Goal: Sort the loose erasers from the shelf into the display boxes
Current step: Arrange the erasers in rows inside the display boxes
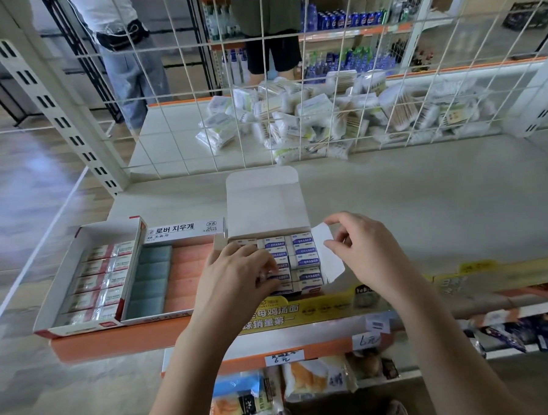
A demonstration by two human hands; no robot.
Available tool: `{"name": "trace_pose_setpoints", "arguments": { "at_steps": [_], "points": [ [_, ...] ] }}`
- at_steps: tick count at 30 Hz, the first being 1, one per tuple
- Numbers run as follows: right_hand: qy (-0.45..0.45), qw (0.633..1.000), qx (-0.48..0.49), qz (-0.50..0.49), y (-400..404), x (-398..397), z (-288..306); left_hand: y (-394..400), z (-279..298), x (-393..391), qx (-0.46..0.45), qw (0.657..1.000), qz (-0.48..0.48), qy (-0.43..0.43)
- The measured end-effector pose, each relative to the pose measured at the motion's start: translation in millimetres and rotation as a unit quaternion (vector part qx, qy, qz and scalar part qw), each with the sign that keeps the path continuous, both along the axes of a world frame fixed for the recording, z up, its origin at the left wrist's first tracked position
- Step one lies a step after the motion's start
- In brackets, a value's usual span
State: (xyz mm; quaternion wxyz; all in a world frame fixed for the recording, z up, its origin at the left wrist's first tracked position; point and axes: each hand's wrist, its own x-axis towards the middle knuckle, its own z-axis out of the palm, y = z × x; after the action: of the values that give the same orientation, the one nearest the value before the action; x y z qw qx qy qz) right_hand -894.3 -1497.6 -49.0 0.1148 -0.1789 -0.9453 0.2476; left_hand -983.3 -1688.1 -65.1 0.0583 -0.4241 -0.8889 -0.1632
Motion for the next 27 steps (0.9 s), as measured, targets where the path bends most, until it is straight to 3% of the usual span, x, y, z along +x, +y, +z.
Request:
{"name": "trace_pose_setpoints", "arguments": {
  "at_steps": [5, 10, 17, 27],
  "points": [
    [0.003, 1.0, -0.007, 0.009, 2.6, 2.3, 0.8, 3.3, 12.1, -0.4, -0.051, 0.998, -0.016, -0.04],
    [-0.006, 1.0, -0.014, 0.011, 21.8, 9.3, 8.6, 37.5, 41.1, -9.0, -0.076, 0.993, -0.087, -0.017],
    [-0.034, 0.995, 0.042, -0.085, 91.1, 60.8, 17.8, 170.1, 69.6, 19.2, -0.041, 0.971, -0.234, 0.04],
    [-0.105, 0.963, 0.007, -0.248, 234.1, 179.3, 17.3, 365.1, 64.9, 138.1, -0.044, 0.939, -0.338, 0.038]
  ]
}}
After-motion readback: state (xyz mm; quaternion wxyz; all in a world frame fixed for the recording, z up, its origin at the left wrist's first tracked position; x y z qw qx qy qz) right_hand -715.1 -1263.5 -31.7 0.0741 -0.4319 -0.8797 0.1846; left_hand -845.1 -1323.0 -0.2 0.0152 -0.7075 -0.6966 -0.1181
